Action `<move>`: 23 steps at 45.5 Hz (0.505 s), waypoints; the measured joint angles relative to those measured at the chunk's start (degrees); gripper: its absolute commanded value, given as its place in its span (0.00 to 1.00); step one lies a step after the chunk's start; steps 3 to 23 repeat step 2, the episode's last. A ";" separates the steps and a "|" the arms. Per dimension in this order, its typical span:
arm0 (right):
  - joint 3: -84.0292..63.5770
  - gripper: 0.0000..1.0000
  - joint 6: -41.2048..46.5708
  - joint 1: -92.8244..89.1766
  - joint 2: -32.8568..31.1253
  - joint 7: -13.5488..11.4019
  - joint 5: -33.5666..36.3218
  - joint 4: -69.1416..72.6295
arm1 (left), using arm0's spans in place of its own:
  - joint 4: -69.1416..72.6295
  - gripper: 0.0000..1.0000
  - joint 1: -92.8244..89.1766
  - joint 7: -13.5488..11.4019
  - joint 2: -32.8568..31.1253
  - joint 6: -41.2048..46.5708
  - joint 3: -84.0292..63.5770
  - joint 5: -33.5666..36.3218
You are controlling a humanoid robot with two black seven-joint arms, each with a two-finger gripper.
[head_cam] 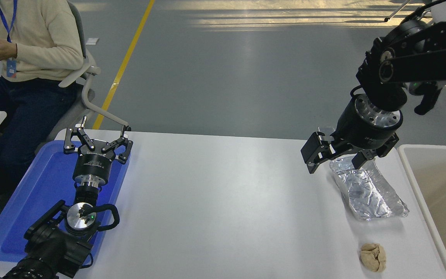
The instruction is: Pick up paper cup place in dustbin
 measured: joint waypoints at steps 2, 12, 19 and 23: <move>0.08 1.00 0.10 -0.12 -0.10 0.05 -0.02 -0.24 | 0.00 1.00 0.00 0.00 0.00 0.00 0.00 0.00; 0.08 1.00 0.10 -0.12 -0.10 0.05 -0.02 -0.24 | 0.00 1.00 0.00 0.00 0.00 0.00 0.00 0.00; 0.08 1.00 0.10 -0.12 -0.10 0.05 -0.02 -0.24 | 0.00 1.00 0.00 0.00 0.00 0.00 0.00 0.00; 0.08 1.00 0.10 -0.12 -0.10 0.05 -0.02 -0.24 | 0.00 1.00 0.00 0.00 0.00 0.00 0.00 0.00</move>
